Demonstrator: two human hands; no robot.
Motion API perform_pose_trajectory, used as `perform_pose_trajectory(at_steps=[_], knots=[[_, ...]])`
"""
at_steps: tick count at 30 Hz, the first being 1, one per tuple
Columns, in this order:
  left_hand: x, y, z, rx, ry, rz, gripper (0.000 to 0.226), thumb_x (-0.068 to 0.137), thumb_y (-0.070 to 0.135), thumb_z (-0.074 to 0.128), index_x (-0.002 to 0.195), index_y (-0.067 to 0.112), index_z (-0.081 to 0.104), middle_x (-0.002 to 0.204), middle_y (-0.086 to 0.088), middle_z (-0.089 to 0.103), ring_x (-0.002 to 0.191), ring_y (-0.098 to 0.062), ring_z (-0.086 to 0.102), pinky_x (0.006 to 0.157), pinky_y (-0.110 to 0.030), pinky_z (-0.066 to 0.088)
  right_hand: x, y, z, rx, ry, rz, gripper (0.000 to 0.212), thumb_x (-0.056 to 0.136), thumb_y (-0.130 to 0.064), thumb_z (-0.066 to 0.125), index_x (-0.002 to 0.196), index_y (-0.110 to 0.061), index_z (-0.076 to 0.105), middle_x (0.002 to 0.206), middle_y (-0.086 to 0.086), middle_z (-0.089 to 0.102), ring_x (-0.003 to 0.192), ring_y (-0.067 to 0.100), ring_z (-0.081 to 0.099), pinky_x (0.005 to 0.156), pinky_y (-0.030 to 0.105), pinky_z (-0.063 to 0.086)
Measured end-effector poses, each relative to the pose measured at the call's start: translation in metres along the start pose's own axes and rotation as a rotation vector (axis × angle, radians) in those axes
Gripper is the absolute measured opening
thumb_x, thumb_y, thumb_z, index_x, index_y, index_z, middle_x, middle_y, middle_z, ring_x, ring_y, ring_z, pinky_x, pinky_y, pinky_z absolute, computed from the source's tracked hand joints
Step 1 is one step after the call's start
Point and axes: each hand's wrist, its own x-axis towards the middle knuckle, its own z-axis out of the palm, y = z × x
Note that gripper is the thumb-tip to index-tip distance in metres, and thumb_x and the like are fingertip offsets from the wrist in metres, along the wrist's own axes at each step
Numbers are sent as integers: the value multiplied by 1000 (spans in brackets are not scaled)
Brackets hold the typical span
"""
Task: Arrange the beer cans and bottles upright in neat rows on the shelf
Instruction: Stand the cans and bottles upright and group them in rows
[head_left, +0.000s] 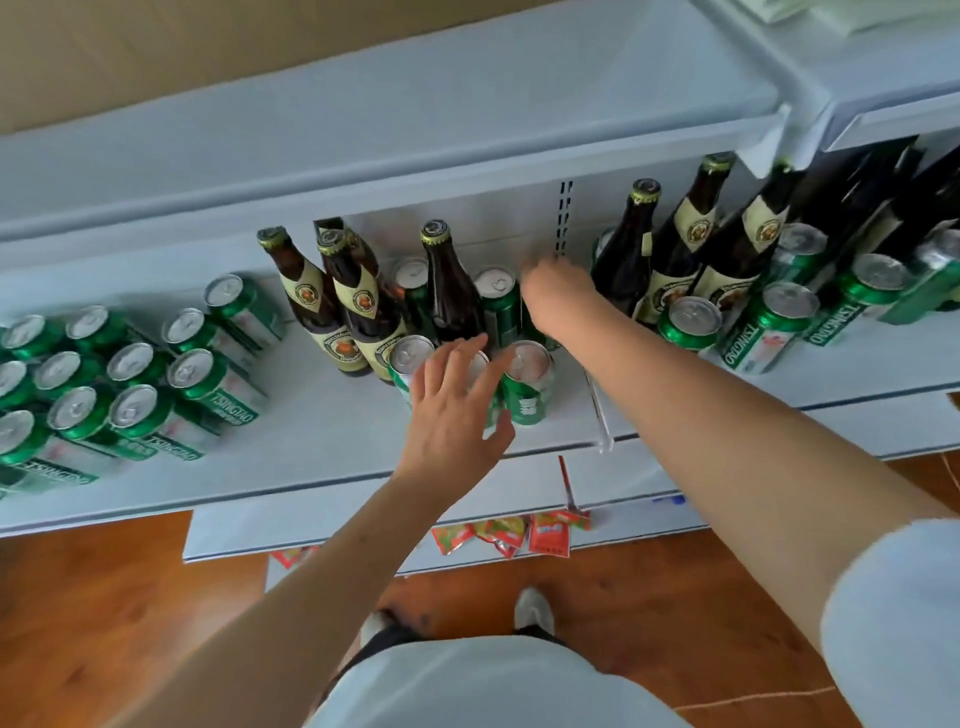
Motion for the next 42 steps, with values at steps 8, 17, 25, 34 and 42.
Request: perform_pose_trajectory(at_steps=[8,17,25,34,42], knots=[[32,-4,-50,-438,130,-147,49,87,21,68,134,16,54,131,1,51,120,-15,52,102,-30,44,-52,33,-50,301,199,40,55,67,-35,85,105,-9,55,104,12,56,94,31,58,67,32,42],[53,20,-54,-1077,-59,-442,57,73,29,86,121,18,57,104,4,72,96,-12,69,88,-37,58,-92,35,-75,957,235,-29,67,80,-71,56,126,-22,60,115,-10,65,105,6,59,93,28,48],[-10,-47,-67,-1349,6,-768,48,74,25,77,118,16,62,114,-8,71,106,-27,68,90,-43,56,7,-9,5,651,-78,-82,91,79,-16,74,153,-15,21,157,13,23,138,31,36,108,34,35],[-34,-94,-90,-1322,91,-864,35,85,12,72,117,18,59,115,-9,69,105,-25,68,93,-45,55,-8,-1,0,815,262,84,62,69,-21,86,123,-12,58,117,8,64,103,25,62,80,26,44],[-45,-159,-120,-1287,136,-830,44,83,33,74,121,22,55,113,-2,68,107,-17,66,86,-36,55,-132,-41,-94,803,596,137,49,72,-49,80,107,-21,61,103,0,66,93,17,59,80,30,45]])
